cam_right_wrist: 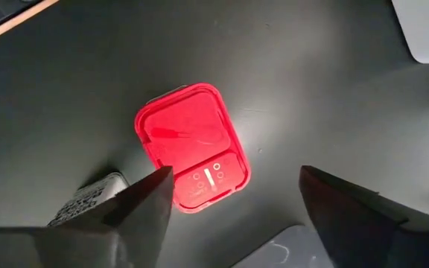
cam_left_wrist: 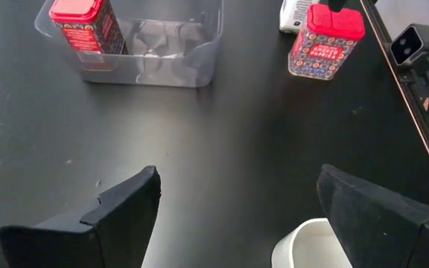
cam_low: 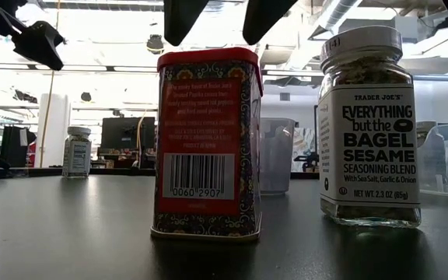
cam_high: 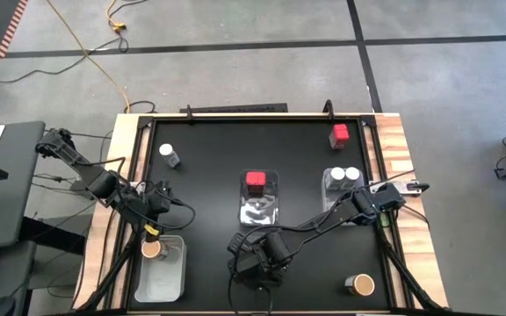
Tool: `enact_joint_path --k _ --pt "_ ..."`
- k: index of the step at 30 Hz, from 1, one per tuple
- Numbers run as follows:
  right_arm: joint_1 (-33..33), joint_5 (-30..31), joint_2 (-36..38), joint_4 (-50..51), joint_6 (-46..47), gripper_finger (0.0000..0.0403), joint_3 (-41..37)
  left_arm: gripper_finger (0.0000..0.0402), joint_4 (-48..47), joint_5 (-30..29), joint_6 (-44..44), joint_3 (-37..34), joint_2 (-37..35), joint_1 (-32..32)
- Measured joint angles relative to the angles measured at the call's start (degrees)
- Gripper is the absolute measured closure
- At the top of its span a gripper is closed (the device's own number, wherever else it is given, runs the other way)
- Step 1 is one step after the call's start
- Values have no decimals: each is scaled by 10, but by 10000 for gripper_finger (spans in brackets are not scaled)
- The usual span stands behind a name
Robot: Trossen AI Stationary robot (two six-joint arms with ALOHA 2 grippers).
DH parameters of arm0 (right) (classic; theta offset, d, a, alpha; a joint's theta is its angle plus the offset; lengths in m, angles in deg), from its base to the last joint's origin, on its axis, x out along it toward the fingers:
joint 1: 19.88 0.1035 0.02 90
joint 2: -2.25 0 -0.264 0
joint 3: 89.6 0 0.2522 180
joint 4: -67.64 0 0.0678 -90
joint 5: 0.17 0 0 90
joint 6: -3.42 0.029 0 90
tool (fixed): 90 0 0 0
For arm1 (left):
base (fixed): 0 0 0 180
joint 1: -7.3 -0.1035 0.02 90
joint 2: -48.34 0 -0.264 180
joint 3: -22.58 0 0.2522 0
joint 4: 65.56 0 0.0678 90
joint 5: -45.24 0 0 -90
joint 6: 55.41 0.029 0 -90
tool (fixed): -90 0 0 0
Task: Sort spices by type
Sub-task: Put the red seasoning can into the black bin
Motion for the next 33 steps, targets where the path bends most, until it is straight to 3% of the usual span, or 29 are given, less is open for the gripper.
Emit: enact_joint_path --k 6,12,18,21,26,33 --pt "-5 0 0 0 40 15 0 56 -5 0 0 0 0 0" --pt "-10 0 0 2 73 4 0 56 -6 0 0 0 0 0" --pt "-10 -4 -5 20 -91 16 0 56 -8 0 0 0 0 0" --pt "-9 -35 -5 17 -147 25 0 56 -9 0 0 0 0 0" --pt "-9 -86 -14 -3 -167 33 1 56 -11 0 0 0 0 0" --pt "-10 -90 -34 -37 -168 34 -1 56 -11 -2 0 0 0 0"
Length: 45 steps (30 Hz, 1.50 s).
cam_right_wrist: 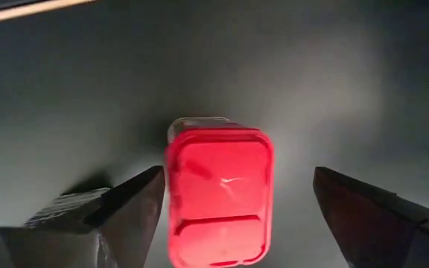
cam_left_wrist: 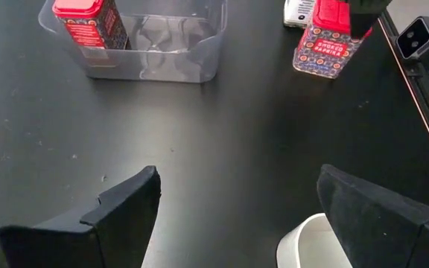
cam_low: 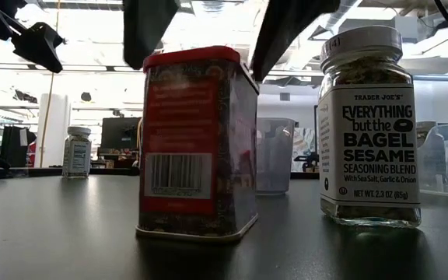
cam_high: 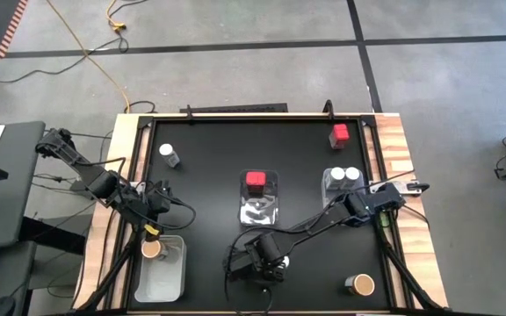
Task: Sort spices by type
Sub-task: Put the red seasoning can into the black bin
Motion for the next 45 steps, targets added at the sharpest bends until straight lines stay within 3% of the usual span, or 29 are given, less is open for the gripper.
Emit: enact_joint_path --k 14,45 --pt "-10 -19 1 12 0 39 1 56 -1 0 1 0 0 0" --pt "-17 -32 -25 26 54 130 2 56 -5 0 2 0 0 0"
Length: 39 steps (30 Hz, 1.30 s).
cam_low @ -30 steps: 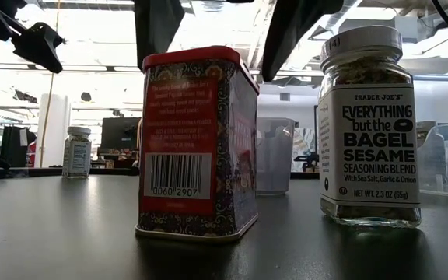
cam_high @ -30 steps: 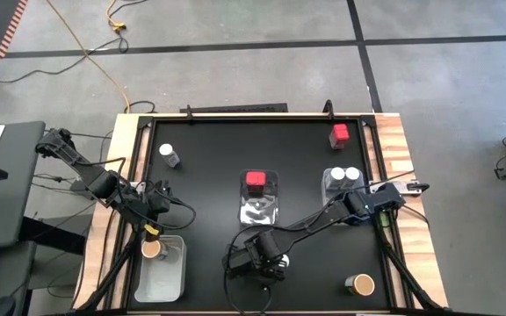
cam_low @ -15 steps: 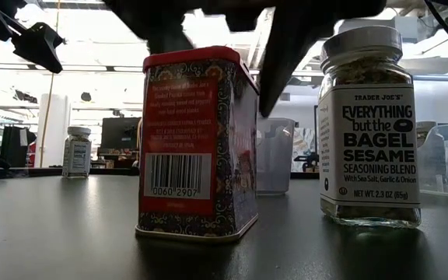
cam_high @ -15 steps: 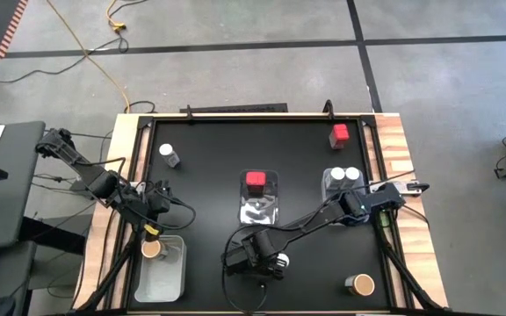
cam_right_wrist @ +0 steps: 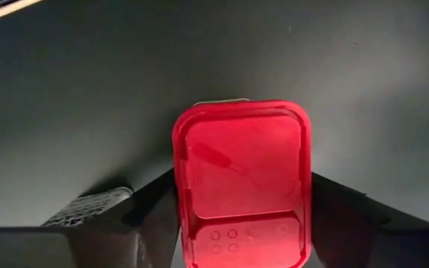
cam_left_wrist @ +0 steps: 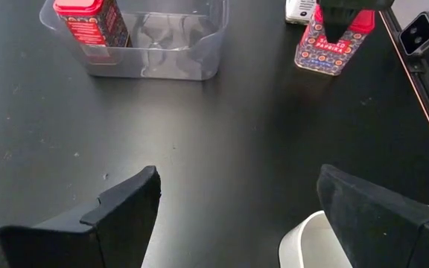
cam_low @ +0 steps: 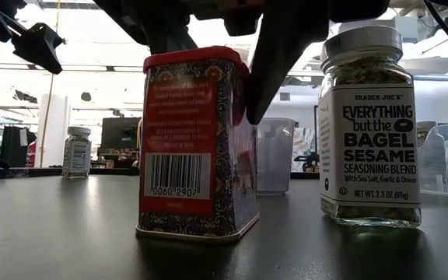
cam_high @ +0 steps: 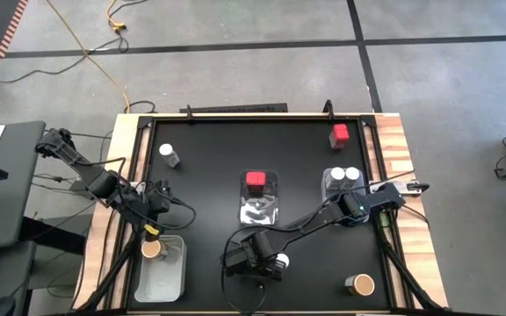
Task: Sort spices by type
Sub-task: Put the red seasoning can into the black bin
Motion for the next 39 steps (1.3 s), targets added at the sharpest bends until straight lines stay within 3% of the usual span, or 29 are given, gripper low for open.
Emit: enact_joint_path --k 6,11,17,22,27,31,39 --pt "-1 1 6 1 30 160 11 56 0 0 -3 0 0 0" --pt "-6 2 26 5 44 161 11 56 0 0 -6 0 0 0" --pt "-38 62 86 8 136 161 11 56 0 0 -6 0 0 0" --pt "-90 65 153 14 251 161 11 56 -3 -2 -5 0 0 0" --pt "-145 106 198 88 347 161 8 56 1 -3 -13 0 0 0" --pt "-174 130 200 125 403 161 -16 56 6 -18 -15 0 0 0" --pt "-172 128 199 42 434 161 -135 56 7 -50 -8 0 0 0"
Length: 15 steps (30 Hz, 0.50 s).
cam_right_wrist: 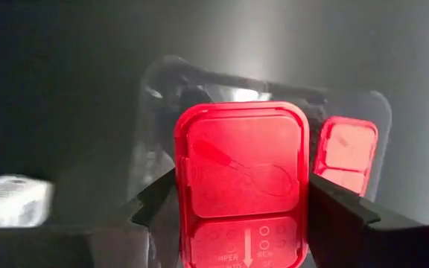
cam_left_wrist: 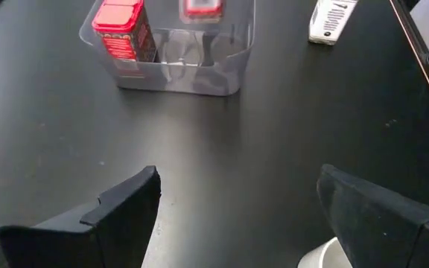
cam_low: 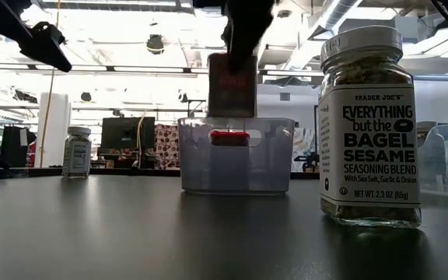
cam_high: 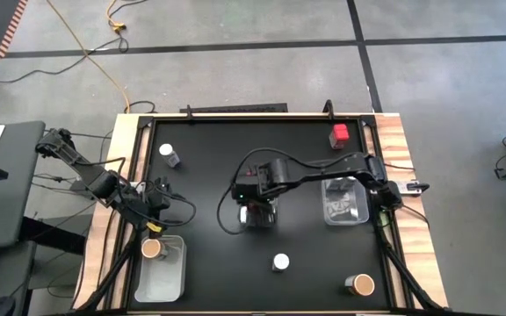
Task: Sort spices by type
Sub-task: Put the red seasoning can into the black bin
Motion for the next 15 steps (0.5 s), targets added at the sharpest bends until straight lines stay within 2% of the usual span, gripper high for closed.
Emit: enact_joint_path --k 8,15 --pt "-1 0 0 -66 47 161 -90 56 0 0 19 0 0 0" --pt "-5 0 0 -98 73 161 -136 56 0 0 20 0 0 0"
